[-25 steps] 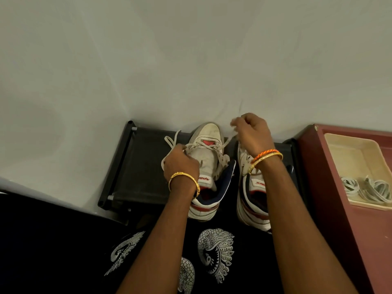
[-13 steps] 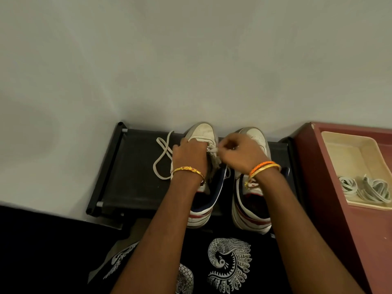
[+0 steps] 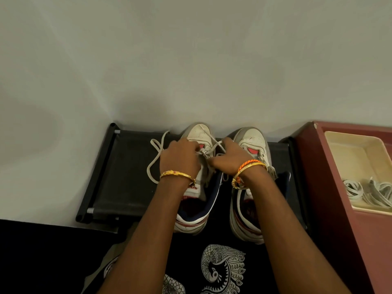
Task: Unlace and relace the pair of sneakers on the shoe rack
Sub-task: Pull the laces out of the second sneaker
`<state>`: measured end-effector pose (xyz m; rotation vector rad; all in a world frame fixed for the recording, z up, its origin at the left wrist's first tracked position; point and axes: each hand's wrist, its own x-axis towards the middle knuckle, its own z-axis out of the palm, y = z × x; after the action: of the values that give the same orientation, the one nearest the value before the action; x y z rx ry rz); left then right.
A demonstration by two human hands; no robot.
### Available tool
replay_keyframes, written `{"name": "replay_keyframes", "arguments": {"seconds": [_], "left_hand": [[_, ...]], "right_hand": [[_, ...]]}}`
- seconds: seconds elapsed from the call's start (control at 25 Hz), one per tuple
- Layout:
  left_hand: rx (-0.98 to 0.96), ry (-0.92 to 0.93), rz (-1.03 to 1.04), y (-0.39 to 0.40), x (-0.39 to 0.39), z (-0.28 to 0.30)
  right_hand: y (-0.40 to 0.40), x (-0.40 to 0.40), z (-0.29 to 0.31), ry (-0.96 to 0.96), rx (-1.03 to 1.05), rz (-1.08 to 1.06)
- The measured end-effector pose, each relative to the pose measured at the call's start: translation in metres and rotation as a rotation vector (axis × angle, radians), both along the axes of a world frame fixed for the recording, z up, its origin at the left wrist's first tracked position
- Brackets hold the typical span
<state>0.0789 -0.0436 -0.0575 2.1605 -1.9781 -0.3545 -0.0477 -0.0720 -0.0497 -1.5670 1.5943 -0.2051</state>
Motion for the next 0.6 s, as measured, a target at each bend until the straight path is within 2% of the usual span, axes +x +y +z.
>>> {"name": "replay_keyframes", "arguments": {"seconds": [0.04, 0.36, 0.6], "left_hand": [[0.038, -0.057, -0.031, -0.001, -0.001, -0.002], [0.071, -0.117, 0.007, -0.007, -0.009, -0.006], [0.121, -0.163, -0.011, -0.008, -0.008, -0.011]], "right_hand": [[0.0, 0.0, 0.002, 0.013, 0.006, -0.017], [-0.005, 0.011, -0.004, 0.185, 0.0, 0.013], [-0.01, 0.01, -0.004, 0.154, 0.037, -0.045]]}}
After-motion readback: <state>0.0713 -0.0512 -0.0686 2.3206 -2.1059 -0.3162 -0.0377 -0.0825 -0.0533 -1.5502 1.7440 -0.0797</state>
